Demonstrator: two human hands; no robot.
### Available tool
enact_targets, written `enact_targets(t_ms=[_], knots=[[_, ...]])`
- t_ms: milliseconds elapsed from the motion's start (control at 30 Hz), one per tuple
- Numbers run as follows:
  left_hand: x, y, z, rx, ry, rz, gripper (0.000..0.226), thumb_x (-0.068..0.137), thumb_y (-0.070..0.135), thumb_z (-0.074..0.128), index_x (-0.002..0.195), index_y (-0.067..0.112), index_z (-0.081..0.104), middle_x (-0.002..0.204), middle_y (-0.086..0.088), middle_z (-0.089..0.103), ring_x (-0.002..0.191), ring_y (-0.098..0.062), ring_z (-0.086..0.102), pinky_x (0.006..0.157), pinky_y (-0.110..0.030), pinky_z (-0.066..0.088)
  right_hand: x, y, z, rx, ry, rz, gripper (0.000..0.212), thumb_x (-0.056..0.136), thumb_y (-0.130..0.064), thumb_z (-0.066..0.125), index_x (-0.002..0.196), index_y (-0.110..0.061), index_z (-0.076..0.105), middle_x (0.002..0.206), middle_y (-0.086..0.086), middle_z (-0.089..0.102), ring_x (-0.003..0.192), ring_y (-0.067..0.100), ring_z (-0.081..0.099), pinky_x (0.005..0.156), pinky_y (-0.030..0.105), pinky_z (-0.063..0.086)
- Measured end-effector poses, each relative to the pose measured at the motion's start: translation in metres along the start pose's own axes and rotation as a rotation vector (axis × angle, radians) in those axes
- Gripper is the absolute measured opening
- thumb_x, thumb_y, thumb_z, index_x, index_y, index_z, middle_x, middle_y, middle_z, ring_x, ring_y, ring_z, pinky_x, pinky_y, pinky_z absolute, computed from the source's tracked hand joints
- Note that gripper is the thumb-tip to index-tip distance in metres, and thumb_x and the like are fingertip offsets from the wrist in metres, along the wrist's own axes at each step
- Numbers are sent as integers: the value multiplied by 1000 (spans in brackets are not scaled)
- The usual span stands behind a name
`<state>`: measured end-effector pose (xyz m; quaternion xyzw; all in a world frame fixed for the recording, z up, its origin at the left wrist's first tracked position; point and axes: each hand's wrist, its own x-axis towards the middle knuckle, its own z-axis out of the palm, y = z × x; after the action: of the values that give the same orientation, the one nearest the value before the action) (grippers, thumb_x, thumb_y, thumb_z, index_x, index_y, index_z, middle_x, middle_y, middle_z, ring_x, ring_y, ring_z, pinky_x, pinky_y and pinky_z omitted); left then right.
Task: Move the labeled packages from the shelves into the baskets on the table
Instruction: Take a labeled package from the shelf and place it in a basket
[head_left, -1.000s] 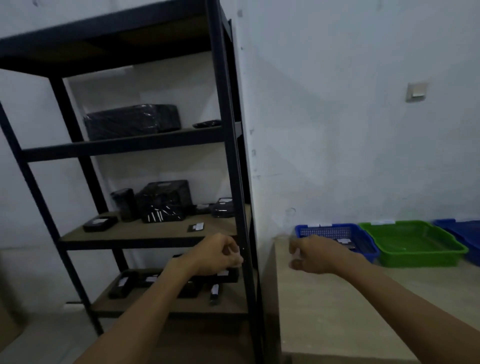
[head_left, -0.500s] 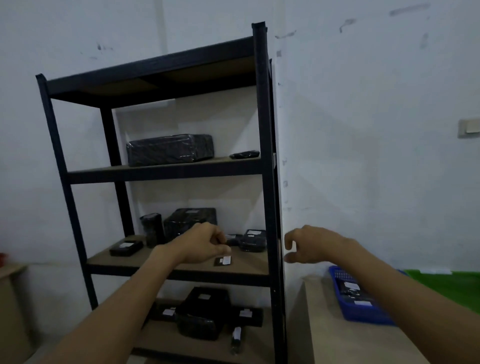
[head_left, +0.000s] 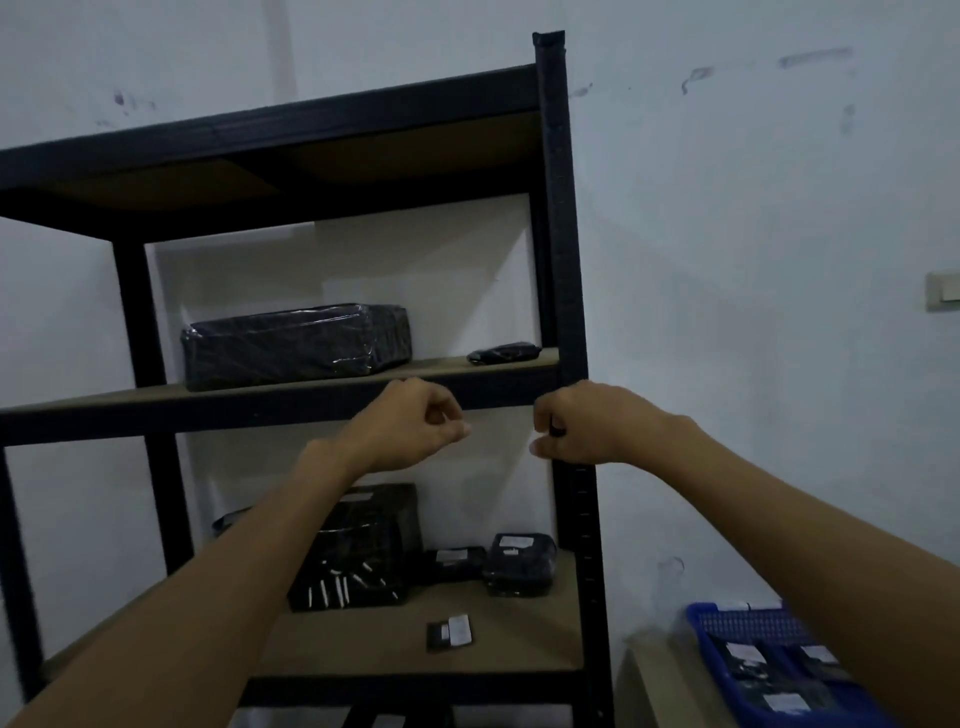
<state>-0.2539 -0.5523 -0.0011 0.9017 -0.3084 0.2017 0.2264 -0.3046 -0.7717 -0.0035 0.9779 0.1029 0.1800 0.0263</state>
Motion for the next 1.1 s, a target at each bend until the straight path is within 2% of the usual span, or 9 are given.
enact_targets(t_ms=[167,333,467,567,667,767,833,967,1100], knots=[[51,-31,3,-29,83,93,11,87,30,67,89,20,73,83,8,70,79,-7,65,80,-36,56,43,-4,0,-57,178,24,33,89,-44,56,114,-21,58,120,2,56,100,21,58,78,30,47],[97,-48,11,13,258,160,4,86,30,66,84,26,67,81,11,63,78,-11,61,77,-36,53,70,-5,8,-221,332,-60,48,90,-42,53,131,-20,45,128,4,49,113,22,51,90,33,43],[135,-58,15,24,296,101,25,89,26,59,114,23,62,113,4,61,106,-15,56,93,-34,47,97,0,27,-211,392,-57,57,88,-44,53,137,-18,38,138,3,43,126,21,42,107,36,35],[161,-57,15,9,161,112,49,93,21,57,140,24,44,144,1,47,130,-18,45,106,-31,37,110,7,45,-205,385,-5,58,89,-45,51,138,-17,37,140,5,43,130,23,40,112,38,30],[179,-52,19,-77,-9,90,65,93,19,55,150,32,27,155,3,32,139,-16,35,106,-22,28,114,11,63,-196,399,31,59,88,-46,49,137,-15,40,131,7,51,122,26,49,110,42,33],[194,-53,29,-124,-151,39,67,92,24,55,151,34,25,153,2,37,136,-16,40,106,-22,30,115,15,75,-168,499,46,58,83,-48,42,129,-14,52,119,7,60,110,26,57,103,43,43],[200,-57,34,-78,-198,15,54,92,29,56,144,30,41,144,1,50,127,-14,48,104,-23,34,116,16,80,-160,532,38,58,84,-48,40,129,-14,52,118,8,59,110,26,57,103,43,43],[200,-62,30,38,-102,39,32,91,43,56,114,25,70,119,3,66,106,-13,59,98,-32,46,118,19,84,-172,562,19,58,85,-48,40,130,-13,50,119,9,58,110,27,55,103,45,42],[205,-67,19,126,28,-20,34,94,41,51,101,16,73,107,-4,69,92,-20,62,82,-32,49,120,20,88,-165,572,16,59,85,-49,40,131,-13,47,120,9,56,111,27,53,105,45,39]])
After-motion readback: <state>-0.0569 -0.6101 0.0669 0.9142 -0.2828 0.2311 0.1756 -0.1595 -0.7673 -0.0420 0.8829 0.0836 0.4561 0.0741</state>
